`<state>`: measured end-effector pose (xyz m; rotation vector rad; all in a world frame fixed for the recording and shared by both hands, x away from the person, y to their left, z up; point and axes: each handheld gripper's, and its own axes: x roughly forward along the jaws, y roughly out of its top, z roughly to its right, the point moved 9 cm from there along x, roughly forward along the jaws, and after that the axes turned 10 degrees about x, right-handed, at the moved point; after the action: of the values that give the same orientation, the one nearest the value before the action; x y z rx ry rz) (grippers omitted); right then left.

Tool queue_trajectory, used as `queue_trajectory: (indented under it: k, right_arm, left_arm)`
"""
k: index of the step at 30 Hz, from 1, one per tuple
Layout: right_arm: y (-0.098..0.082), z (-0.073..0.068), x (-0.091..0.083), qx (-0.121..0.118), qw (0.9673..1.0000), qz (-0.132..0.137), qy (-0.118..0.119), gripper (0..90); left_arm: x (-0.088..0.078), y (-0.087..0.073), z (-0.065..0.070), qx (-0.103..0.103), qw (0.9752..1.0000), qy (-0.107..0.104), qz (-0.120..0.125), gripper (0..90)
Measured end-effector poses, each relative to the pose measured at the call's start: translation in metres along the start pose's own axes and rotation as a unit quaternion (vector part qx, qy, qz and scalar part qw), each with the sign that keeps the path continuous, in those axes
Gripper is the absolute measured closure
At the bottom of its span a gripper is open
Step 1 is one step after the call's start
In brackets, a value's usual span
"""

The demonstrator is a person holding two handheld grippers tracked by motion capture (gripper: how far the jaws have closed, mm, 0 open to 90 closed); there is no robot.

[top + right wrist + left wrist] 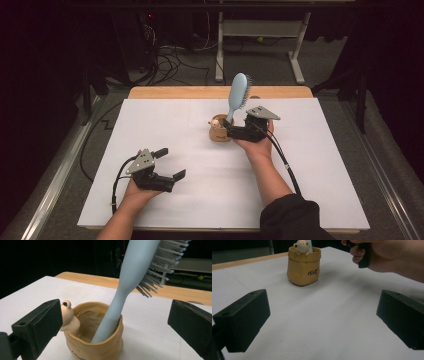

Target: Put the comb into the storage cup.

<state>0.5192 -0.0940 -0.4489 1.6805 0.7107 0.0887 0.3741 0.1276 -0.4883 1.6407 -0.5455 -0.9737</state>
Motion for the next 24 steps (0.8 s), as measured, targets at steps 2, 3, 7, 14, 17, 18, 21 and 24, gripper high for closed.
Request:
queue_trajectory:
  k: [2, 3, 7, 14, 17, 18, 21, 24]
  right_arm:
    - [-0.001, -0.001, -0.004, -0.001, 1.0, 0.0, 0.002, 0.3]
    - [-0.001, -0.001, -0.006, -0.003, 1.0, 0.0, 0.004, 0.2]
    - [-0.006, -0.001, -0.017, -0.011, 0.9999, -0.003, 0.005, 0.3]
    - [-0.015, 0.002, -0.041, -0.026, 0.9996, -0.006, 0.011, 0.3]
    - [-0.023, 0.004, -0.049, -0.034, 0.9993, -0.012, 0.012, 0.3]
    - [-0.025, 0.005, -0.051, -0.036, 0.9992, -0.013, 0.012, 0.3]
    - [-0.033, 0.008, -0.059, -0.046, 0.9988, -0.015, 0.012, 0.3]
    - [-0.042, 0.01, -0.067, -0.053, 0.9984, -0.018, 0.012, 0.3]
  left_arm:
    - [0.0, 0.0, 0.0, 0.001, 1.0, 0.001, -0.002, 0.0]
    - [0.0, 0.0, -0.001, 0.0, 1.0, 0.001, -0.003, 0.0]
    - [0.0, -0.002, -0.002, -0.003, 1.0, 0.002, -0.008, 0.0]
    - [0.001, 0.0, -0.003, -0.007, 0.9999, 0.005, -0.013, 0.0]
    - [0.001, -0.001, -0.003, -0.006, 0.9998, 0.006, -0.016, 0.0]
    - [0.001, -0.002, -0.003, -0.007, 0.9998, 0.006, -0.018, 0.0]
    - [0.0, -0.001, -0.004, -0.006, 0.9998, 0.012, -0.017, 0.0]
    - [-0.001, -0.002, -0.005, -0.006, 0.9997, 0.014, -0.017, 0.0]
